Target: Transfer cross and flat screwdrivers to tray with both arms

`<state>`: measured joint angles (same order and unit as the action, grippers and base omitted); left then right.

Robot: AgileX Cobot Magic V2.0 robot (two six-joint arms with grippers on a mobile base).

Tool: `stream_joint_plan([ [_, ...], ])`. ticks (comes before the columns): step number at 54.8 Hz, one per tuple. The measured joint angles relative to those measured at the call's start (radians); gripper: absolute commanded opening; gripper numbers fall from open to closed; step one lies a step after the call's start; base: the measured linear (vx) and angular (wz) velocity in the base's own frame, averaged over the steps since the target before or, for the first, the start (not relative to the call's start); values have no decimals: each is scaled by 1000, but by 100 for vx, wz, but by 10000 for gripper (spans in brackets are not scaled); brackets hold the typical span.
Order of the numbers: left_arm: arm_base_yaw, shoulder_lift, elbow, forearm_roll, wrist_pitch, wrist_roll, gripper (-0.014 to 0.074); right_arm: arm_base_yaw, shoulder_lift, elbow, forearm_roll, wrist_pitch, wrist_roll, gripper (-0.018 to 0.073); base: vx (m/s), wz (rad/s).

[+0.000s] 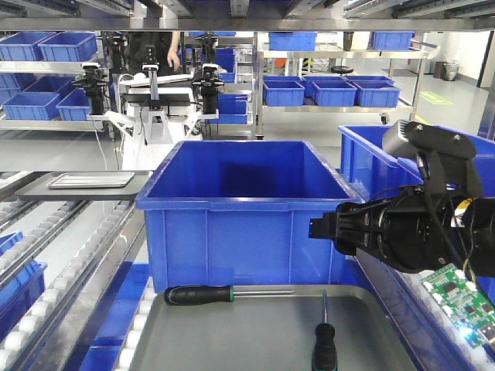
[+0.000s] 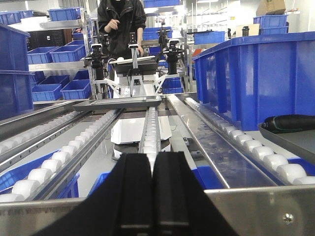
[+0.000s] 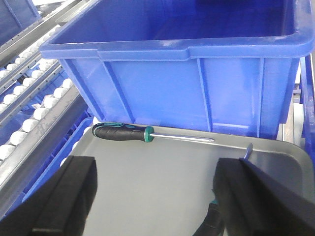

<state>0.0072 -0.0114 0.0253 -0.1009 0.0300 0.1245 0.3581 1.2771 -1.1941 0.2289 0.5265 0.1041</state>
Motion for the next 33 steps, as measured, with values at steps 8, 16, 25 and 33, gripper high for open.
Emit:
stream_joint_plan([
  [8, 0, 0, 0, 0, 1, 0, -6, 0, 0, 0, 0, 0, 0, 565, 0, 0],
  [16, 0, 0, 0, 0, 2, 0, -6, 0, 0, 0, -19, 0, 0, 557, 0, 0],
  [25, 0, 0, 0, 0, 3, 0, -6, 0, -58, 63, -113, -21, 0, 484, 0, 0],
  [33, 0, 0, 0, 0, 3, 0, -6, -22, -234, 282, -193, -134, 0, 363, 0, 0],
])
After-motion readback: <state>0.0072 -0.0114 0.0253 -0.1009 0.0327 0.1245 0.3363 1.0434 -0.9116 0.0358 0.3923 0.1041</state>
